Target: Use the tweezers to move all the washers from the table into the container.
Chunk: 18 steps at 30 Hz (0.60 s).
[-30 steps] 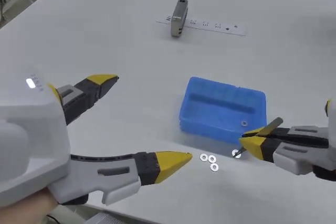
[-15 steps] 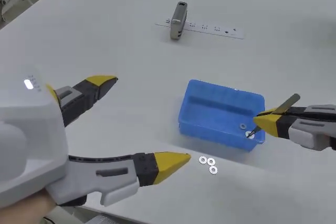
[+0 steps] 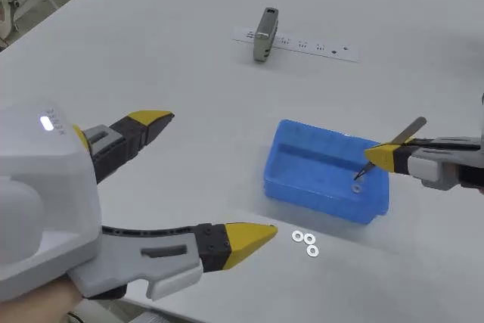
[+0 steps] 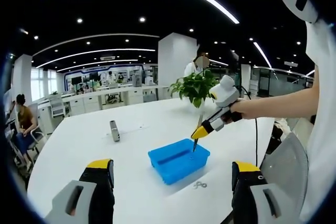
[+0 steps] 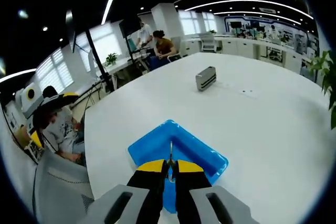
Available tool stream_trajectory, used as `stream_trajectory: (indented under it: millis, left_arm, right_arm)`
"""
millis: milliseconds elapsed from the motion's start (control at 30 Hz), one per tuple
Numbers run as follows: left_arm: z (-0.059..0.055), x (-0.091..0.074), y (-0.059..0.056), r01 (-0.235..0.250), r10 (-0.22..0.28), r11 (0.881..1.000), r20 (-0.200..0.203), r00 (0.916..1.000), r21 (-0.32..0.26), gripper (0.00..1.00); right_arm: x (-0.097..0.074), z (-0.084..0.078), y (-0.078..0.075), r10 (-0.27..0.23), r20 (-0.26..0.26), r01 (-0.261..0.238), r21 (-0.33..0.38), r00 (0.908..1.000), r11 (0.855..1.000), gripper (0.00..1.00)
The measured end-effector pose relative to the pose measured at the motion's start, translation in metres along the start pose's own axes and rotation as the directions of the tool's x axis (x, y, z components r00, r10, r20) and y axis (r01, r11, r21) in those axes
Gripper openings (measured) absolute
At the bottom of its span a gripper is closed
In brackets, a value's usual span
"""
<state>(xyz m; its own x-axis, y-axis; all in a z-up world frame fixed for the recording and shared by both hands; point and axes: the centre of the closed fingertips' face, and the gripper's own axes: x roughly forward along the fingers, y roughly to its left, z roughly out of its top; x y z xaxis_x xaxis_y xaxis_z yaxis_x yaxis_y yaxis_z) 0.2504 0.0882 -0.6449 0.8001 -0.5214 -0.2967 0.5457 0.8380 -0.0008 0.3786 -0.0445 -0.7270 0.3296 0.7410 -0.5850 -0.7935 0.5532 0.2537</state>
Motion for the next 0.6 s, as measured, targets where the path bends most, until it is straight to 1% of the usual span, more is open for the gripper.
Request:
stream_trajectory:
  millis: [233, 267, 333, 367, 433, 600]
  left_arm:
    - [-0.002, -0.004, 0.003, -0.017, 0.017, 1.0, -0.003, 0.9999, -0.006, 0.95]
    - [-0.002, -0.004, 0.003, -0.019, 0.019, 1.0, -0.001, 0.9998, -0.006, 0.95]
    - [-0.001, -0.006, 0.005, -0.022, 0.022, 1.0, -0.002, 0.9997, -0.006, 0.95]
    - [-0.001, -0.008, 0.007, -0.027, 0.027, 1.0, -0.002, 0.9996, -0.004, 0.95]
    - [-0.001, -0.01, 0.011, -0.037, 0.037, 0.999, -0.004, 0.9993, -0.004, 0.95]
    - [-0.003, -0.012, 0.016, -0.052, 0.052, 0.999, -0.006, 0.9986, -0.011, 0.95]
  right_arm:
    - [0.018, -0.008, -0.008, -0.013, -0.02, 0.014, 0.033, 0.9997, 0.999, 0.03]
    - [0.021, -0.009, -0.008, -0.009, -0.024, 0.01, 0.03, 0.9997, 0.999, 0.03]
    - [0.027, -0.012, -0.009, 0.013, -0.046, -0.012, 0.016, 0.9988, 1.0, 0.03]
    - [0.03, -0.014, -0.011, 0.013, -0.062, -0.012, 0.016, 0.998, 1.0, 0.03]
    - [0.033, -0.015, -0.013, 0.014, -0.074, -0.014, 0.004, 0.9972, 1.0, 0.03]
    - [0.037, -0.018, -0.016, 0.002, -0.086, -0.003, -0.011, 0.9963, 1.0, 0.03]
